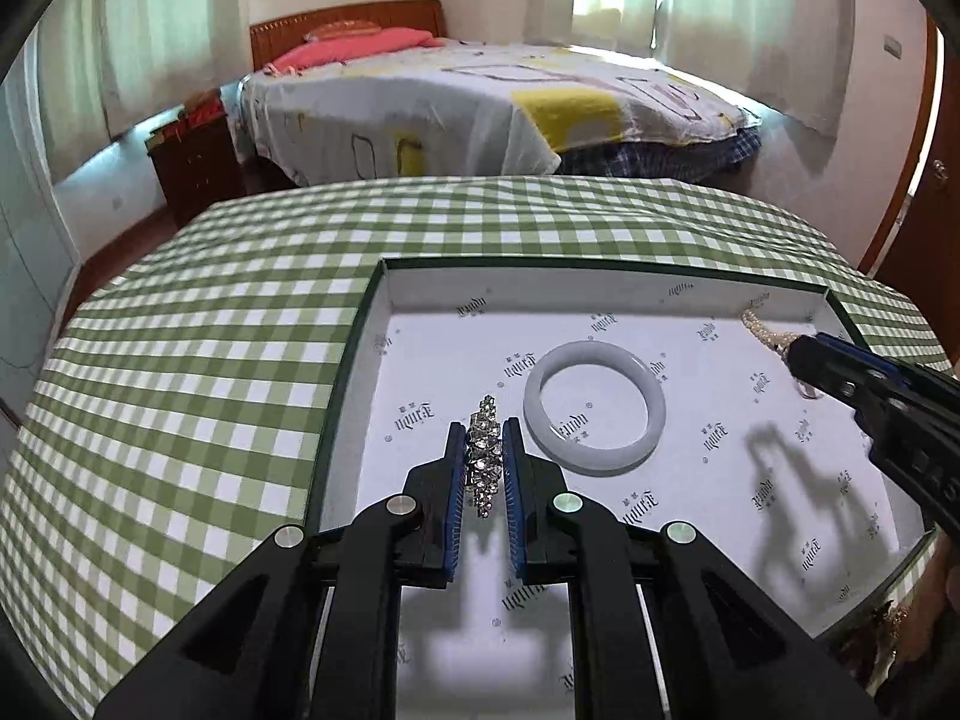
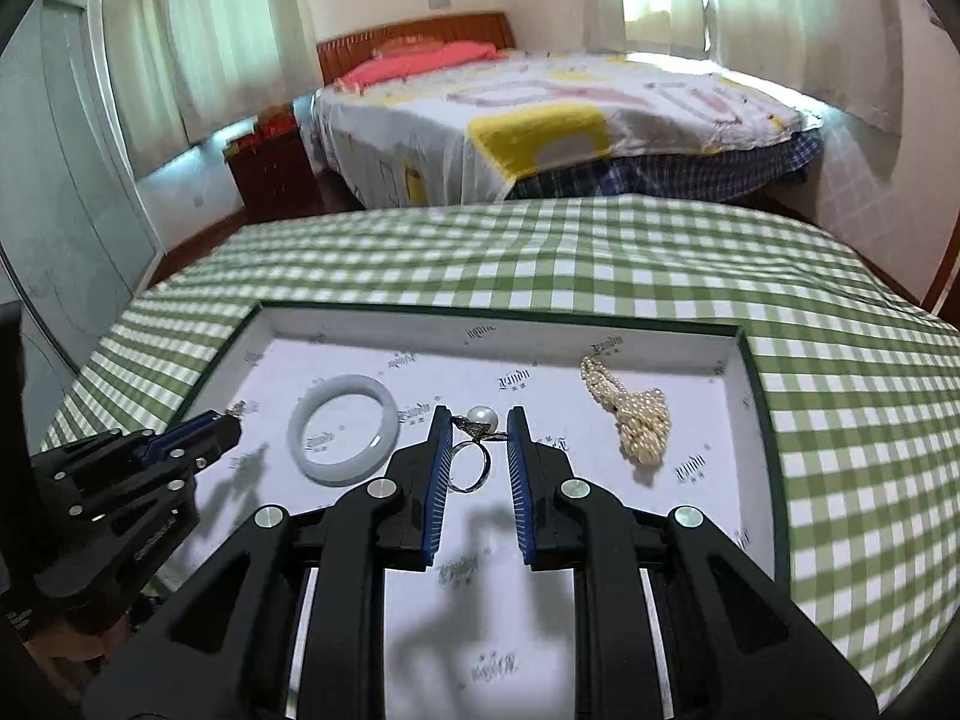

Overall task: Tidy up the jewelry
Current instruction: 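Carry the hair clip and ring into the box and open both tools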

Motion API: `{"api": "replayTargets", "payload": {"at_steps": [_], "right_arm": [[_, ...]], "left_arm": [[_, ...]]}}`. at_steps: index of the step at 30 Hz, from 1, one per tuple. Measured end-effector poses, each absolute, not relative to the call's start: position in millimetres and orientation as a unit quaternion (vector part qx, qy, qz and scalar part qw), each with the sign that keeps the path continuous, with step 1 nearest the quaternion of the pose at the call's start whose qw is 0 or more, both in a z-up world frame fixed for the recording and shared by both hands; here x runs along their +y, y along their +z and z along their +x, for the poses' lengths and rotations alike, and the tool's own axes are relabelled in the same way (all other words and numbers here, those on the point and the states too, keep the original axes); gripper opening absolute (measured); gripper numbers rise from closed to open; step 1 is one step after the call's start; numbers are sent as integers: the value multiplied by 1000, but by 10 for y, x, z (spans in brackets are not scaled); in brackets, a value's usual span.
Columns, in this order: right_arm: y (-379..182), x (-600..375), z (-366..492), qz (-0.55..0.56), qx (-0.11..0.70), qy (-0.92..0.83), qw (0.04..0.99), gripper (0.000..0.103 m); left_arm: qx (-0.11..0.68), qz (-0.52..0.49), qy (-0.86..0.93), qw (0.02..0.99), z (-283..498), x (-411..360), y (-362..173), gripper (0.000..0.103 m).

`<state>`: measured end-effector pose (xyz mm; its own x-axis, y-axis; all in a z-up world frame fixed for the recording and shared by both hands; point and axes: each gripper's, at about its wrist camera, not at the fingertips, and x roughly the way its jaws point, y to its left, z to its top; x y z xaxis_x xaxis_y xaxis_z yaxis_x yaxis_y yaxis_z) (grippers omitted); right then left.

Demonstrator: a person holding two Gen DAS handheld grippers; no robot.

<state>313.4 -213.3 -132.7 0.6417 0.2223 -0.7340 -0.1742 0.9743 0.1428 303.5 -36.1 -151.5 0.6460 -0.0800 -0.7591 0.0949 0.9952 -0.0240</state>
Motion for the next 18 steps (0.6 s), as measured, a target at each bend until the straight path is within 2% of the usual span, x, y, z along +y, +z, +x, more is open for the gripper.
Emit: {"api": "replayTargets", "payload": {"at_steps": [11, 13, 14, 16, 18], "right_arm": [[-1538, -2158, 3363, 20, 467, 100, 879, 20], [-1547, -2150, 3385, 16, 471, 102, 876, 22], [-1545, -2143, 3381, 15, 471, 102, 876, 28], [-1533, -2139, 3381, 14, 468, 103, 878, 34], [-1522, -2146, 3379, 14, 463, 103, 880, 37]], "left_arm": [[442, 20, -48, 895, 3127, -394, -1640, 14], [446, 21, -48, 894, 3145, -396, -1661, 19], [448, 22, -46, 893, 3155, -399, -1671, 22], [447, 23, -46, 893, 3157, -401, -1677, 36], [442, 26, -46, 895, 3142, -410, -1659, 42]]}}
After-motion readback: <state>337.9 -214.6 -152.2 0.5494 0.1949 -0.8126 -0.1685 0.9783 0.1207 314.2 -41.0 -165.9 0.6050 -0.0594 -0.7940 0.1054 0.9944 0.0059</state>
